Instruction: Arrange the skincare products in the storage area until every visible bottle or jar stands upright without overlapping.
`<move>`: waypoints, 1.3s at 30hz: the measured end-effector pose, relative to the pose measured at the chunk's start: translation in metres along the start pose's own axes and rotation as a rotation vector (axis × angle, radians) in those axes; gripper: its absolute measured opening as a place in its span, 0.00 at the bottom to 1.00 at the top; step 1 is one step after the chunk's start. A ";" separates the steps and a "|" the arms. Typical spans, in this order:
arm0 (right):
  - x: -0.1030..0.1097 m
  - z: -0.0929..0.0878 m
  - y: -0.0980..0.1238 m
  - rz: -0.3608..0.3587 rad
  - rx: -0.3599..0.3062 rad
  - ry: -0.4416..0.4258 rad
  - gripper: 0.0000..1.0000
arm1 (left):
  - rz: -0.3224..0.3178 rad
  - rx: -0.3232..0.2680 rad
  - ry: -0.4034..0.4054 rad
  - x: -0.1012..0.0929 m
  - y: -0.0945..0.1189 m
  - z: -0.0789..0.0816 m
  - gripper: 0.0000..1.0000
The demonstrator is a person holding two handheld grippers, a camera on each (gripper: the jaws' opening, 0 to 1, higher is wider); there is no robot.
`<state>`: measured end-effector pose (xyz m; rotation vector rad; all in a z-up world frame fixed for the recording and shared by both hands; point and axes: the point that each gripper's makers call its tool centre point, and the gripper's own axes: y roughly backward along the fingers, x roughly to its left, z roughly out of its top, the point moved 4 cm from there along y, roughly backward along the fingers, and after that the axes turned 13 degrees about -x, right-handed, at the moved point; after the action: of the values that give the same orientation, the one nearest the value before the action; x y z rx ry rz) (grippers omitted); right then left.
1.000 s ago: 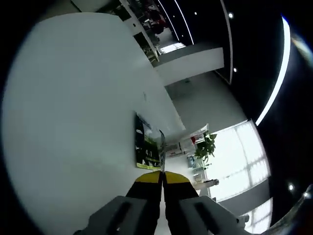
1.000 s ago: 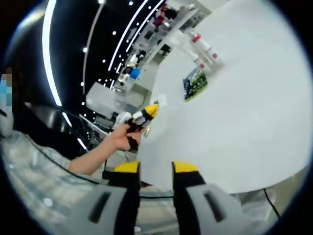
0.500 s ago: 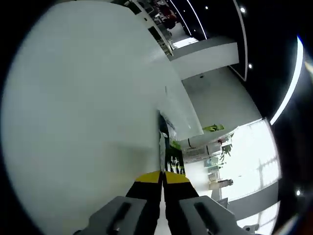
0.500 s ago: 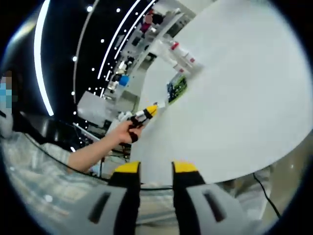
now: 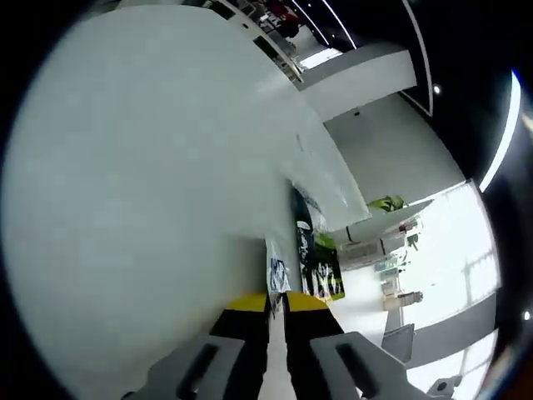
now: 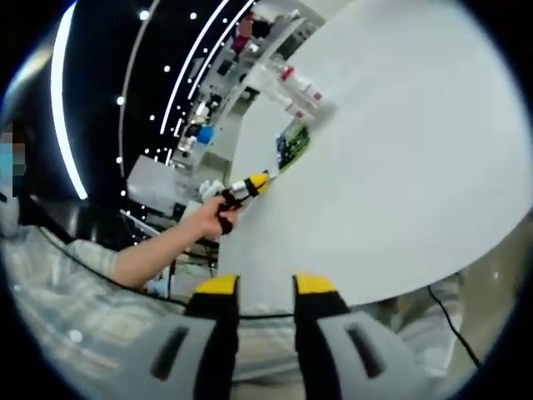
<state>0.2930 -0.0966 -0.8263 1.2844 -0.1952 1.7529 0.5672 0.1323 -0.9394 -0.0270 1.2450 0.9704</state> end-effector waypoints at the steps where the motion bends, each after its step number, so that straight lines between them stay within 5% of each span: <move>1: 0.000 0.000 0.000 0.000 0.000 -0.001 0.24 | 0.005 0.005 -0.010 0.000 0.000 0.000 0.05; 9: 0.002 -0.003 -0.003 0.008 0.008 0.004 0.24 | 0.042 0.059 -0.085 0.002 0.001 0.005 0.07; 20: 0.000 -0.008 -0.004 0.004 0.023 0.002 0.24 | 0.039 0.074 -0.062 0.002 0.008 0.006 0.16; 39: 0.005 -0.011 -0.018 0.030 0.044 0.004 0.24 | 0.063 0.029 -0.096 0.007 0.039 0.011 0.28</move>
<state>0.2989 -0.0768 -0.8341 1.3152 -0.1750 1.7938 0.5512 0.1660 -0.9227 0.0818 1.1768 0.9966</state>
